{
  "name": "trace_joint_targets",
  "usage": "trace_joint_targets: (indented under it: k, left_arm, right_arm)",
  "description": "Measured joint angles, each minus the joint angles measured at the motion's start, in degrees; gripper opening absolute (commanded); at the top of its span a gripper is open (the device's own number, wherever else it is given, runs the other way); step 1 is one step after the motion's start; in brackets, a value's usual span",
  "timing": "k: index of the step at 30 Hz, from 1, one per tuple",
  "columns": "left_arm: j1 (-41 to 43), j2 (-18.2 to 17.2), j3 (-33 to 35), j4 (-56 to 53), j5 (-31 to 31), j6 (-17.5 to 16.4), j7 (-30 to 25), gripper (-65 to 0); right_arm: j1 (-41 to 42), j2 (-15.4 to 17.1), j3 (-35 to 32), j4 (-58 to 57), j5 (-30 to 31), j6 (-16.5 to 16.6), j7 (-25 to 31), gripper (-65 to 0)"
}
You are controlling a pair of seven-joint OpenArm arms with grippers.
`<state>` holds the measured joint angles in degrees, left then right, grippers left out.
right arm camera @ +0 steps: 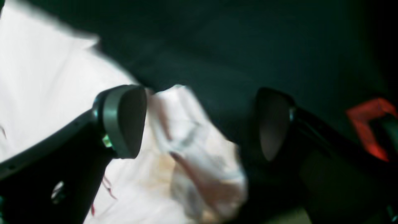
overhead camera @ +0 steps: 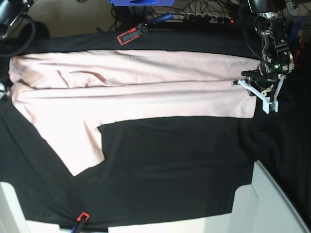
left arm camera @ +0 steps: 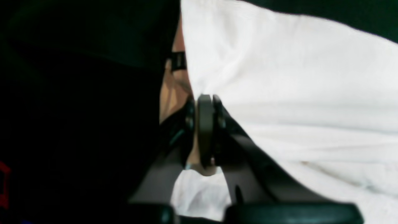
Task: Fold the T-shirt properly
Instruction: 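Fold the shirt lengthwise, pulling the grasped edge toward the robot, then reach the right gripper down to the shirt's hem corner and grasp it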
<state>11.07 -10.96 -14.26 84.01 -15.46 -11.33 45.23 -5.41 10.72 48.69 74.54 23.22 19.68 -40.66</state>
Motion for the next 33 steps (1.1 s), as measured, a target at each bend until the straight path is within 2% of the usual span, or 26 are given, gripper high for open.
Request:
trace_joint_targets:
  k: [2,4,9,13,17,21,27,33]
  left_arm:
    - [0.07,-0.02,0.0,0.0,-0.2,0.0,-0.02,-65.0]
    - [0.07,0.0,0.0,0.0,-0.17,0.0,-0.04,-65.0]
    - [0.04,-0.02,0.0,0.0,-0.2,0.0,-0.07,-65.0]
    - [-0.09,0.0,0.0,0.0,-0.2,0.0,0.0,-65.0]
    - [-0.13,0.0,-0.09,0.0,-0.17,0.0,-0.02,-65.0]
    - [-0.13,-0.04,-0.07,0.04,-0.22,-0.02,-0.02,-65.0]
    - [-0.28,-0.02,-0.07,0.04,-0.22,-0.02,-0.04,-65.0]
    - [-0.28,0.0,-0.07,0.04,-0.2,0.0,0.0,-65.0]
  right_arm:
    - [-1.16,-0.33,-0.11,4.57,-0.17,-1.11,0.02,-18.3]
    - [-1.49,0.04,-3.56,8.61,0.11,-2.56,0.61,-18.9]
    - [0.2,4.0,-25.68,10.34,0.81,-1.42,-1.55,-19.3]
    - [4.68,6.34,-37.81,7.19,0.81,-6.1,-1.75,-18.9]
    - [11.45,9.03,-49.7,-1.01,0.52,-7.56,-1.66,-19.0]
    - [18.08,7.76,-58.8,-8.04,1.03,-7.19,-1.36,-19.3]
    - [25.9,5.25,-66.16,-19.65,0.5,-7.65,1.97,-19.0]
    - [30.99,1.86,-73.24,-33.92,0.87,-7.54,10.43,-19.2]
